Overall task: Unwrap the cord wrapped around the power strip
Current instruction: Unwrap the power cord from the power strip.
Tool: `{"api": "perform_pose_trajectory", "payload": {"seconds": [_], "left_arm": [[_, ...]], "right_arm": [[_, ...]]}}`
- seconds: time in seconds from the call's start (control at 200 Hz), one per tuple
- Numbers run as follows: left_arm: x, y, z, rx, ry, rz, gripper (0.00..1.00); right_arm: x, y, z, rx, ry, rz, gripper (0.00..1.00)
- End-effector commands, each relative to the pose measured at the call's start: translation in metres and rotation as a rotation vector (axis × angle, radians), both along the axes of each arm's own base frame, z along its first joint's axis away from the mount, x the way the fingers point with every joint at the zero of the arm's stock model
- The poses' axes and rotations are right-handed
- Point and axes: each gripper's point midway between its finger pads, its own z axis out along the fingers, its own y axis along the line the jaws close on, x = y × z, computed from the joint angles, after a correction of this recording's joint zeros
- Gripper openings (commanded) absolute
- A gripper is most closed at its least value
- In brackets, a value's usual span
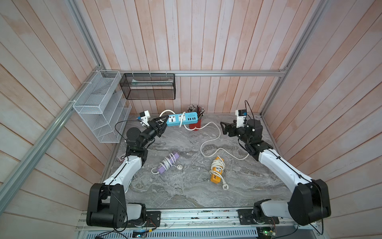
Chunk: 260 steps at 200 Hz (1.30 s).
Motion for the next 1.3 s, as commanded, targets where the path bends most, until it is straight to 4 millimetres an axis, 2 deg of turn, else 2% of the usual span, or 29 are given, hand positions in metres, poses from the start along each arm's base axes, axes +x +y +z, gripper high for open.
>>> {"api": "perform_pose_trajectory", "payload": {"seconds": [0.0,0.15,0.215,0.45,0.755,0.835,0.985,1.105,1.165,1.295], "left_arm": [[-0.011,-0.005,0.029,0.003,-0.096,-0.016,0.0],[-0.014,-0.014,0.042,-0.003,-0.111,-0.036,0.0],[-0.016,-0.018,0.045,-0.008,-0.114,-0.043,0.0],[-0.023,-0.023,0.051,-0.011,-0.109,-0.049,0.0],[-0.03,-0.025,0.059,-0.031,-0.116,-0.052,0.0],[-0.031,-0.026,0.059,-0.037,-0.116,-0.054,0.0],[-0.034,-0.025,0.058,-0.061,-0.11,-0.059,0.0],[-0.037,-0.024,0.059,-0.07,-0.111,-0.057,0.0],[-0.038,-0.024,0.058,-0.075,-0.106,-0.053,0.0],[-0.039,-0.023,0.056,-0.083,-0.099,-0.051,0.0]], "right_arm": [[-0.051,0.068,0.018,0.008,-0.162,0.353,0.95],[-0.066,0.111,-0.002,-0.07,-0.201,0.412,0.93],[-0.067,0.122,-0.001,-0.094,-0.258,0.396,0.91],[-0.055,0.142,0.017,-0.151,-0.427,0.317,0.84],[-0.034,0.16,0.013,-0.13,-0.481,0.266,0.74],[-0.029,0.162,0.012,-0.112,-0.485,0.247,0.66],[-0.023,0.163,0.009,-0.08,-0.484,0.224,0.44],[-0.021,0.163,0.013,-0.057,-0.499,0.205,0.36],[-0.02,0.162,0.016,-0.044,-0.505,0.195,0.24],[-0.019,0.161,0.02,-0.028,-0.508,0.186,0.06]]}}
